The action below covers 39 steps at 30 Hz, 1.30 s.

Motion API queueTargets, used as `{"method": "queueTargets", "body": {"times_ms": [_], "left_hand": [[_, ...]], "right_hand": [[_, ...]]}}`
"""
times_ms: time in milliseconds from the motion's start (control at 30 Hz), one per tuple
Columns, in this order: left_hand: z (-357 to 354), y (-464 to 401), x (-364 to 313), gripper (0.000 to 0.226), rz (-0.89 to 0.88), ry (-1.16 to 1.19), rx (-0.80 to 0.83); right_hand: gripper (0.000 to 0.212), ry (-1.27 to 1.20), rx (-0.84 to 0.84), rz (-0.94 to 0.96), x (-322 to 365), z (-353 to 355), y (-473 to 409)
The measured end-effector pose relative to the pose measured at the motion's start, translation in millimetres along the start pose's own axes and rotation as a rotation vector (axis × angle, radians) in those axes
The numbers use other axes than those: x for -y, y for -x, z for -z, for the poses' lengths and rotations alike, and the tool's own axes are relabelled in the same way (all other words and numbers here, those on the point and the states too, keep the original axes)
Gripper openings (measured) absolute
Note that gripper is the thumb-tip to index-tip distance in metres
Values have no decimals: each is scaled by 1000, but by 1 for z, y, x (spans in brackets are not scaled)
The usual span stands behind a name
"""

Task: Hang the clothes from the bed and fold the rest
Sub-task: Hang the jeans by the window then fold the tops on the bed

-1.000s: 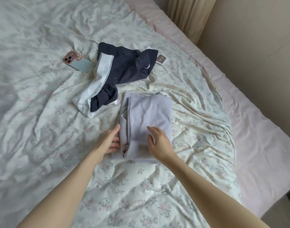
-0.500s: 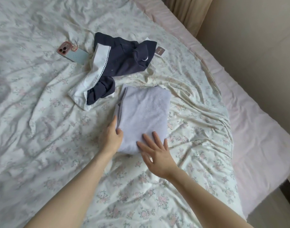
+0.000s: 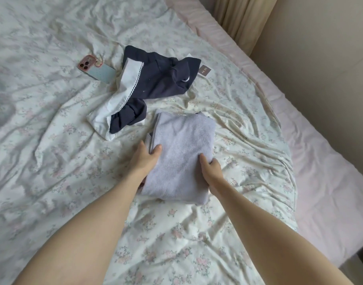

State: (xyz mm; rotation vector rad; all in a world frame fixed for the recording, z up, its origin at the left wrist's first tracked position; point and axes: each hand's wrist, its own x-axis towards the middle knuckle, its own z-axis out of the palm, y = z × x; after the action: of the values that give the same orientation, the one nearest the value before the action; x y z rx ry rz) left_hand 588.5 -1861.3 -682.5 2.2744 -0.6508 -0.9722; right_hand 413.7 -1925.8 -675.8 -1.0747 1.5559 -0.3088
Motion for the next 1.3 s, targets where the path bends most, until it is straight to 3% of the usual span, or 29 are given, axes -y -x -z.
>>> {"method": "queueTargets", "body": {"times_ms": [133,300,600,900,1133,1300], "left_hand": [[-7,38,-25,57,-242,-213,-198],[7,104,-30,52,-396,-154,-292],[104,235,-45,48,-537,-13,-472],[232,408,-10,47,-544,125,-830],[332,548,73,46,-479,204,-1062],[425,637,146,43,-456,274,-1223]], "right_hand": [[51,298,-169,344,11,-10,34],[44,330,-198,557,16,-4,95],[43,315,-209,844,46,16,238],[42,253,8,1209,73,-10,423],[42,188,199,1382,49,-64,584],[40,118,376,1506,39,-140,702]]}}
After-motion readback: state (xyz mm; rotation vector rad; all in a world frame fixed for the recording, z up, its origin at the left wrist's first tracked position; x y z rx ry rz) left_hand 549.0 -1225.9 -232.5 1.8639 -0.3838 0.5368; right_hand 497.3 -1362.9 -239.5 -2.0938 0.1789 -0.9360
